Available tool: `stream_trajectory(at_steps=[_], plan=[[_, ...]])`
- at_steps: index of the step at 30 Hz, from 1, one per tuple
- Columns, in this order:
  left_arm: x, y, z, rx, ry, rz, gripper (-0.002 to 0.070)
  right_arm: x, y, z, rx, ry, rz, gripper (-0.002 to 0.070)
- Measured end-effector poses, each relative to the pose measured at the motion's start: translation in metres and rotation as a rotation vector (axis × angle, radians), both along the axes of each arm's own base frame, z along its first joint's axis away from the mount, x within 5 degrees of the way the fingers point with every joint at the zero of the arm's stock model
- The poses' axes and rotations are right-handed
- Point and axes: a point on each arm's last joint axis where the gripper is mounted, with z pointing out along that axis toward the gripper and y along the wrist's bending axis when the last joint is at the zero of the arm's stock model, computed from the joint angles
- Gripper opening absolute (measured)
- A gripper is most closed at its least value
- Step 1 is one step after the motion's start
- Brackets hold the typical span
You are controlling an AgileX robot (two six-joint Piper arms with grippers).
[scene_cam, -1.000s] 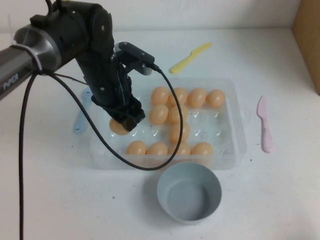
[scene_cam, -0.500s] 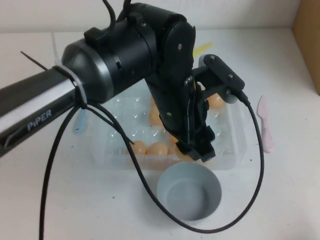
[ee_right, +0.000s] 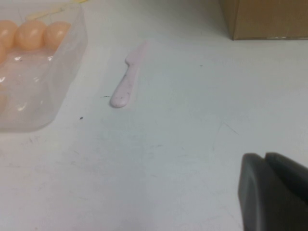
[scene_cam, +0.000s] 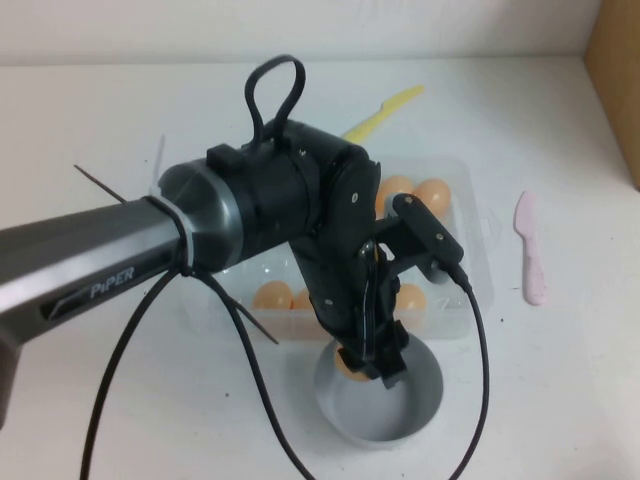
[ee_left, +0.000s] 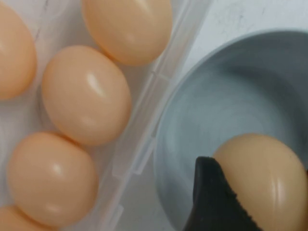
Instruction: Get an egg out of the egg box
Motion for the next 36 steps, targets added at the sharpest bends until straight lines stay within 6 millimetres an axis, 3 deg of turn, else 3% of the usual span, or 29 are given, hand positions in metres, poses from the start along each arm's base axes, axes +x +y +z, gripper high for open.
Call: stream_trajectory(at_steps=[11, 17, 22, 28, 32, 36], plan=[[0.001, -0.006, -0.022, -0.032, 0.021, -0.018, 0.0326, 0.000, 0.000, 0.000, 0.000, 0.000, 0.000, -0.0017], [0.001, -0.007, -0.025, -0.031, 0.026, -0.017, 0.0429, 0.000, 0.000, 0.000, 0.000, 0.000, 0.000, -0.0017], [-0.003, -0.004, -0.005, -0.073, -0.003, -0.015, 0.0450, 0.000, 0.000, 0.000, 0.000, 0.000, 0.000, -0.0017], [-0.018, 0.013, 0.046, -0.179, -0.106, -0.016, 0.0449, 0.000, 0.000, 0.000, 0.000, 0.000, 0.000, -0.0017], [-0.037, 0.035, 0.071, -0.311, -0.244, 0.004, 0.0379, 0.000, 0.000, 0.000, 0.000, 0.000, 0.000, -0.0017], [-0.063, 0.066, 0.075, -0.430, -0.373, 0.032, 0.0182, 0.000, 0.000, 0.000, 0.000, 0.000, 0.000, -0.0017]])
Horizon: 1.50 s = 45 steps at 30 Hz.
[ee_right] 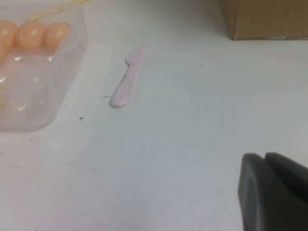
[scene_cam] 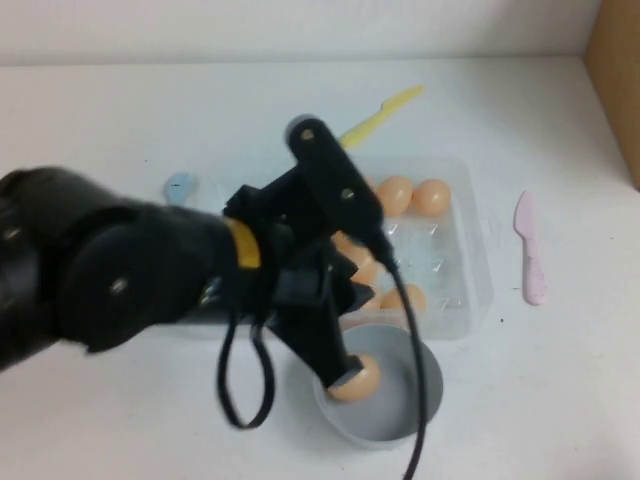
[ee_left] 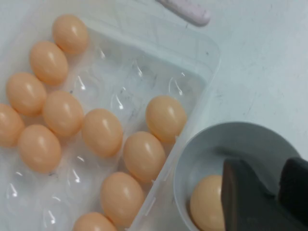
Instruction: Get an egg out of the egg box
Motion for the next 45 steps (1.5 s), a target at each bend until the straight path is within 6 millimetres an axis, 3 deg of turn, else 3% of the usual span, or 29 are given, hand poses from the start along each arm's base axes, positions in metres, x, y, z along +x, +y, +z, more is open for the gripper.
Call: stream_trajectory(at_steps=[2, 5, 16, 20, 29, 36, 45], plan=[[-0.014, 0.017, 0.004, -0.058, -0.059, 0.012, 0.0087, 0.000, 0.000, 0.000, 0.000, 0.000, 0.000, -0.0017], [-0.033, 0.038, 0.007, -0.127, -0.127, 0.025, 0.0025, 0.000, 0.000, 0.000, 0.000, 0.000, 0.000, -0.0017], [-0.099, 0.108, 0.068, -0.423, -0.341, 0.052, -0.0001, 0.000, 0.000, 0.000, 0.000, 0.000, 0.000, -0.0017], [-0.109, 0.118, 0.073, -0.446, -0.353, 0.049, -0.0001, 0.000, 0.000, 0.000, 0.000, 0.000, 0.000, -0.0017], [-0.108, 0.117, 0.071, -0.423, -0.345, 0.046, -0.0001, 0.000, 0.000, 0.000, 0.000, 0.000, 0.000, -0.0017], [-0.104, 0.123, 0.051, -0.341, -0.395, 0.083, -0.0002, 0.000, 0.000, 0.000, 0.000, 0.002, 0.000, -0.0017], [-0.107, 0.159, -0.023, -0.466, -0.452, 0.340, -0.0002, 0.000, 0.000, 0.000, 0.003, 0.002, 0.000, -0.0017]])
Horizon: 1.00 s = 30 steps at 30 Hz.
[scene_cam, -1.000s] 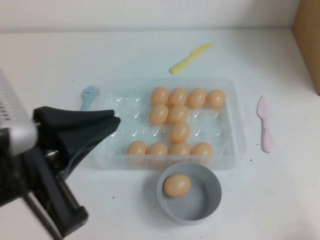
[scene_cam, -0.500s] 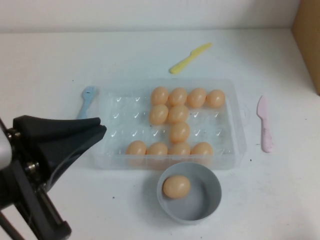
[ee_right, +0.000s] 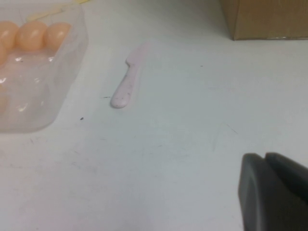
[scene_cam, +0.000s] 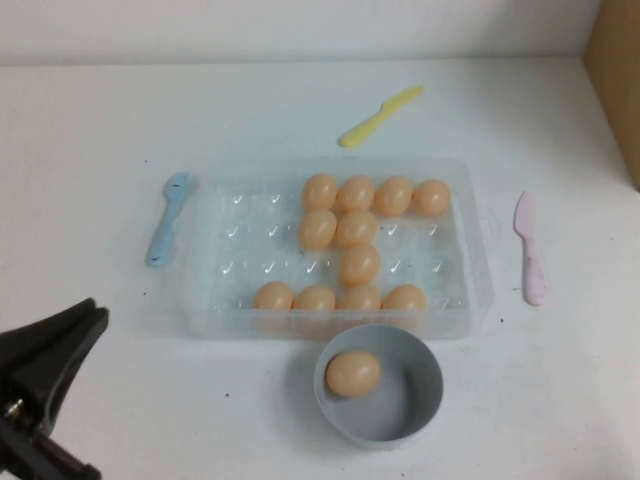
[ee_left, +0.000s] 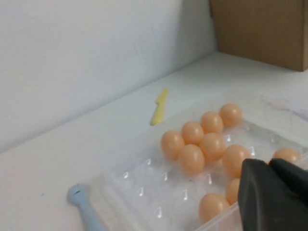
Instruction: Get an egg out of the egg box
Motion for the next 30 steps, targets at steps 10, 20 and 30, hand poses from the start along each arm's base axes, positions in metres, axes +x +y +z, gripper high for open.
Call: stream_trajectory(at_steps=[10, 20, 30], plan=[[-0.028, 0.041, -0.060, -0.087, -0.084, 0.283, -0.0003, 0.000, 0.000, 0.000, 0.010, 0.001, 0.001, -0.0017], [-0.038, 0.055, -0.085, -0.061, -0.033, 0.465, -0.0003, 0.000, 0.001, 0.000, 0.018, 0.001, 0.001, -0.0017], [-0.036, 0.056, -0.107, -0.024, 0.066, 0.491, -0.0003, 0.000, 0.001, 0.000, 0.019, 0.001, 0.001, -0.0017]])
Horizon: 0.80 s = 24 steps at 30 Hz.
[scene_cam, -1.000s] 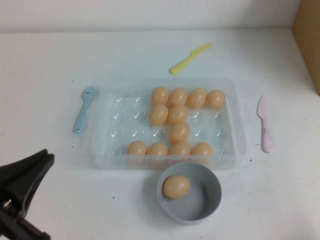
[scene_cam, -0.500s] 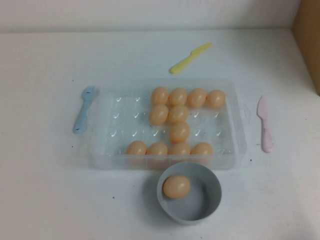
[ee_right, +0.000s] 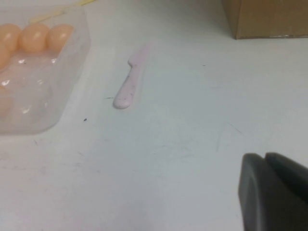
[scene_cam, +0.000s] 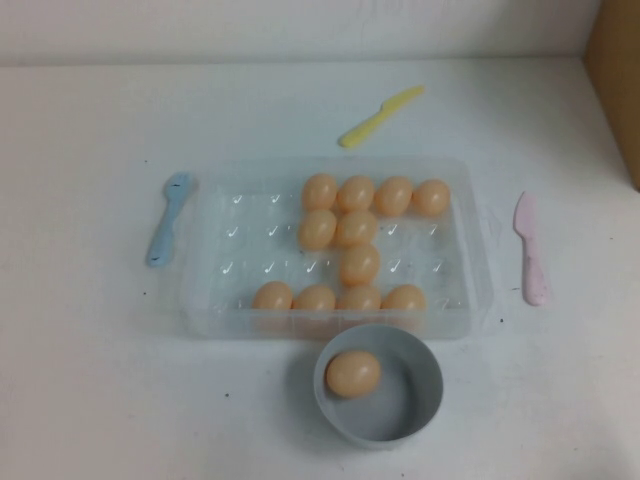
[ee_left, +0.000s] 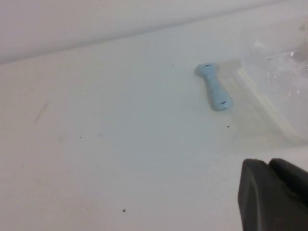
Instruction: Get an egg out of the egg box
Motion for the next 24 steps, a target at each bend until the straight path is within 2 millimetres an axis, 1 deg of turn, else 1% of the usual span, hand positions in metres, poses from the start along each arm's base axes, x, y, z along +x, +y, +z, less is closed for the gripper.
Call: stream_trajectory(at_steps=[6, 10, 24], plan=[[-0.001, 0.005, -0.006, 0.005, 0.063, 0.085, -0.0003, 0.000, 0.000, 0.000, 0.000, 0.000, 0.000, -0.0017], [-0.002, 0.006, -0.012, 0.009, 0.130, 0.100, -0.0003, 0.000, 0.000, 0.000, 0.000, 0.000, 0.000, -0.0017], [-0.003, 0.006, -0.012, 0.006, 0.135, 0.101, -0.0003, 0.000, 0.000, 0.000, 0.000, 0.000, 0.000, -0.0017]])
